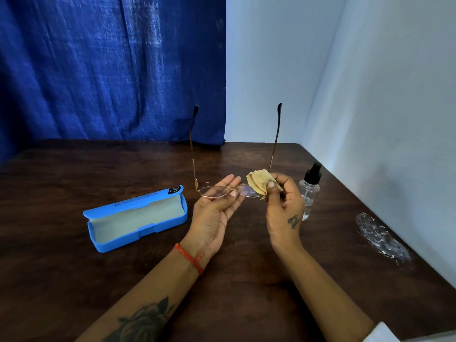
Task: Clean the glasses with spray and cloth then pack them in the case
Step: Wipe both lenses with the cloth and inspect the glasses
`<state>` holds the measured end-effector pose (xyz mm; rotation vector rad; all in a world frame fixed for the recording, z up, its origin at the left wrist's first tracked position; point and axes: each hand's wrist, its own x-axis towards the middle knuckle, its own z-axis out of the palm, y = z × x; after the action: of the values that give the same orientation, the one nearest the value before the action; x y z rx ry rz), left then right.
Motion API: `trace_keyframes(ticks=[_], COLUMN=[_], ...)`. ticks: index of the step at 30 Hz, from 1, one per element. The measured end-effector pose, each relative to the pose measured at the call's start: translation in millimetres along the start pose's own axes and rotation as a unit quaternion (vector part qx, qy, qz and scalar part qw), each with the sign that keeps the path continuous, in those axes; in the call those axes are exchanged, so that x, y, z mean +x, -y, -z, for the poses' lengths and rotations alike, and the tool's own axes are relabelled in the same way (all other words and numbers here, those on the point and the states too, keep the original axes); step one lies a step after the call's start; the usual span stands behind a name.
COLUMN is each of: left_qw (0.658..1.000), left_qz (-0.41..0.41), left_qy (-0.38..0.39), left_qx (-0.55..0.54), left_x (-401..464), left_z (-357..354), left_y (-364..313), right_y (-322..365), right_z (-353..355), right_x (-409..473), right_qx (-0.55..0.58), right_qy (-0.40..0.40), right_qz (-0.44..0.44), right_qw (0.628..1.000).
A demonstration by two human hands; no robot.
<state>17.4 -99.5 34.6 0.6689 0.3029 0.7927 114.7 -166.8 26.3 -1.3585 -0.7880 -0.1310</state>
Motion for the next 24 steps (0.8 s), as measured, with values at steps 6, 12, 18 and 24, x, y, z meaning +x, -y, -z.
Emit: trace_keyframes(ticks=[6,12,18,24], left_qw=[1.0,0.999,0.998,0.996], left_qz=[0.005,-0.007,-0.032,-0.073], left_qy=[-0.01,-0.03,-0.058,-0.038], left_qx=[-0.017,-0.014,-0.01,0.044], left_x=[-1.5,-0.9,1.0,0.7], left_z=[-1.0,-0.4,0.7,2.1], left_y=[0.1,1.9,2.6,5.6], right_y=[1.3,4.8,6.8,9.1], right_z=[-0.1,1.0,3.3,1.8], right_x=[0.0,-2.0,-3.8,-7.5], right_qx=[-0.016,-0.023,-0.123,-0.213], right_qy=[-0.019,-0.013,-0.056,0.019], right_qz=[0.009,0.017,0.175,0.269], right_qw=[1.0,1.0,0.975,0.939])
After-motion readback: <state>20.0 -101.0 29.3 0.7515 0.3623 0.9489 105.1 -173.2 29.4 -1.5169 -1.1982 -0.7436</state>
